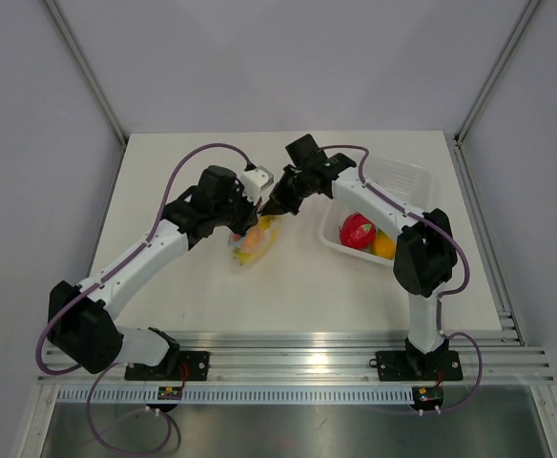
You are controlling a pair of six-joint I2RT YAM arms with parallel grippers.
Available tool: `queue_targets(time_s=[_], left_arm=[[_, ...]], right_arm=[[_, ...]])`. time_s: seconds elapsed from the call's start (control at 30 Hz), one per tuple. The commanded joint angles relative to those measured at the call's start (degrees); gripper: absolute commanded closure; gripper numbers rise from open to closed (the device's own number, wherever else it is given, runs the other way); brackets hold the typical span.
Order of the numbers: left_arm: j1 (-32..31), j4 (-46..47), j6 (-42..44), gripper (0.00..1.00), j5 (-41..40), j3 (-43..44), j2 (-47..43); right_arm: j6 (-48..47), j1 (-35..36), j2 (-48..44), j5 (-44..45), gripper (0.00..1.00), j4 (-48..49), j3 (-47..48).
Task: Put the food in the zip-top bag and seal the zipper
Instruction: Zip the zipper food storage bag at the center of the board.
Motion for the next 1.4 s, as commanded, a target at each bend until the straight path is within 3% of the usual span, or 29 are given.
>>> queue_targets(time_s=[0.0,0.4,1.37], left_arm=[[-0.1,-2.0,-1.1,1.0,1.9,-1.1,-3.1],[-0.1,-2.3,-2.1,1.0,2.2,-3.5,-5.3],[-0.1,-2.5,-5.1,1.0,2.0,-6.1,-6.6]], right_arm=[[-0.6,-4.3,-0.4,5.4,1.0,0.4,4.8],[-2.0,-8.6,4.1,8.7,1.0,-1.3,12.1],[-0.2,-12.9,9.1,6.9,1.0,4.3,15.8]])
